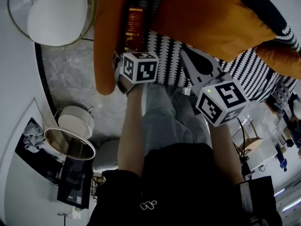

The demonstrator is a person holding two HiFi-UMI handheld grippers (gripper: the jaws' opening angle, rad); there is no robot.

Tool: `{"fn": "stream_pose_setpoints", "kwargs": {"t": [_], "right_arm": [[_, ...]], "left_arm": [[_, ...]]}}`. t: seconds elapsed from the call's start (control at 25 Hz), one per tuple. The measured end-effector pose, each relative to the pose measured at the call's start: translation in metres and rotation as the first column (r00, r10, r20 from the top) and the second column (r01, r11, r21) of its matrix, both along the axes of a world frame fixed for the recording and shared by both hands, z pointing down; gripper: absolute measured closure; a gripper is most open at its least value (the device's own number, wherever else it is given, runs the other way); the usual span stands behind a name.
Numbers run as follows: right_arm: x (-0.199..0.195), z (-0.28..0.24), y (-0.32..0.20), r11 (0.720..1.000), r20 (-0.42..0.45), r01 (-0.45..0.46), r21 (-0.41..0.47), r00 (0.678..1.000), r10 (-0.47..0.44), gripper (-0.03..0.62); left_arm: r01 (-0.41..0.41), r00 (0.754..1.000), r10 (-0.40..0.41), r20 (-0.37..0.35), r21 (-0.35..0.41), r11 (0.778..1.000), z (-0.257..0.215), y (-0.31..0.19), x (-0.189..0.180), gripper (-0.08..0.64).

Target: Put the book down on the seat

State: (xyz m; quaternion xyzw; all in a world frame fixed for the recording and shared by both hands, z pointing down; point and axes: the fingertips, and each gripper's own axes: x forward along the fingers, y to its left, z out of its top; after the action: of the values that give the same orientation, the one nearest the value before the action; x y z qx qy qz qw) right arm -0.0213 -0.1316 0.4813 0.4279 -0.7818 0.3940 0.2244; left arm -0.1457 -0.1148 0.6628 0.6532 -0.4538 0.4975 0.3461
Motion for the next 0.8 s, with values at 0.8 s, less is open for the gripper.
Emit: {"fn": "stream_pose_setpoints", "kwargs": {"t": [0.8], "right_arm": [[0.035,-0.104,0.036,0.977,0.132,-0.044,0.207,0.991,0.016,0.581]], "left_arm": [[0.277,0.96,-0.232,-0.154,0.425,0.862,-0.199,0.014,0.014,0.546]]}}
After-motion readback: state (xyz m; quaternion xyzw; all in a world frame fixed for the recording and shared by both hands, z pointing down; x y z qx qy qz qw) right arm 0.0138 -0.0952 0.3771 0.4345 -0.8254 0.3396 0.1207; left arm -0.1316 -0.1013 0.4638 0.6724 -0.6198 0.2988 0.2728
